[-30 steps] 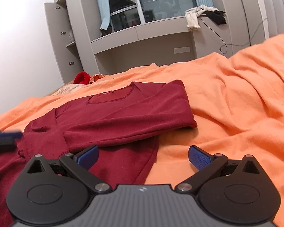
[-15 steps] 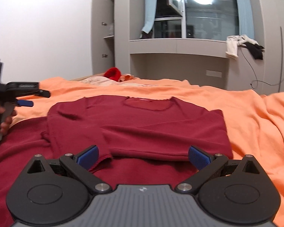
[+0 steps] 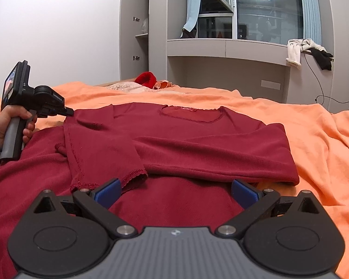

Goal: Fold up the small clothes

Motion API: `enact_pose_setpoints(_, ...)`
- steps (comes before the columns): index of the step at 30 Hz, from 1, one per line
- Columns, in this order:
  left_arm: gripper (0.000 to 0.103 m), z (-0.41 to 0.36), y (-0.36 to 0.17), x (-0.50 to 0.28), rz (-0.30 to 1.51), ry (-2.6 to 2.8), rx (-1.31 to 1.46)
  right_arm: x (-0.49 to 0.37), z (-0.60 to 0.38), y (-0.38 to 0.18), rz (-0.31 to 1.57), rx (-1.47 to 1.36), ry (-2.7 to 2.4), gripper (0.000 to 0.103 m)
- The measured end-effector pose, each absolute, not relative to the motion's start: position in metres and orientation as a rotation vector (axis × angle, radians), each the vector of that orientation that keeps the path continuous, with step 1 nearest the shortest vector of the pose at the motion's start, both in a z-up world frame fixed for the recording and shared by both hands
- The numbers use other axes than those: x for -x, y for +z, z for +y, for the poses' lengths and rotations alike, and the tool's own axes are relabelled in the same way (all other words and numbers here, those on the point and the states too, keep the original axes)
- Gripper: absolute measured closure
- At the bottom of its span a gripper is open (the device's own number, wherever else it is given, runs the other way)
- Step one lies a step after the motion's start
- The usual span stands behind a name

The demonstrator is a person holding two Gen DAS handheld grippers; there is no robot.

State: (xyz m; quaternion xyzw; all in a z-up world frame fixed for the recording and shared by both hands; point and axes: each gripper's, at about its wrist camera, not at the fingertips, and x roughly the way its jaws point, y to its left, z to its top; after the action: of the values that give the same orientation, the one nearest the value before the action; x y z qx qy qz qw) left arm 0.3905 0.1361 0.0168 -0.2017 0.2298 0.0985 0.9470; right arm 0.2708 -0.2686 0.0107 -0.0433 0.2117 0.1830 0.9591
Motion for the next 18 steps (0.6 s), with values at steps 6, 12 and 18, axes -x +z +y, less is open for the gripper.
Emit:
enact_pose_setpoints(6, 0.102, 0.147, 0.005, -0.390, 0.534, 0.315, 0.478, -0.272, -0.272, 0.008, 0.440, 0.092, 0.373, 0.000)
enact_pose_setpoints(12, 0.090, 0.149, 0.004, -0.390, 0.570, 0.302, 0.491, -0.274, -0.273, 0.006, 0.456, 0.095, 0.378, 0.000)
enact_pose_setpoints(18, 0.053, 0.144, 0.015, -0.375, 0.551, 0.278, 0.466, -0.269, -0.278, 0.007, 0.447, 0.097, 0.392, 0.000)
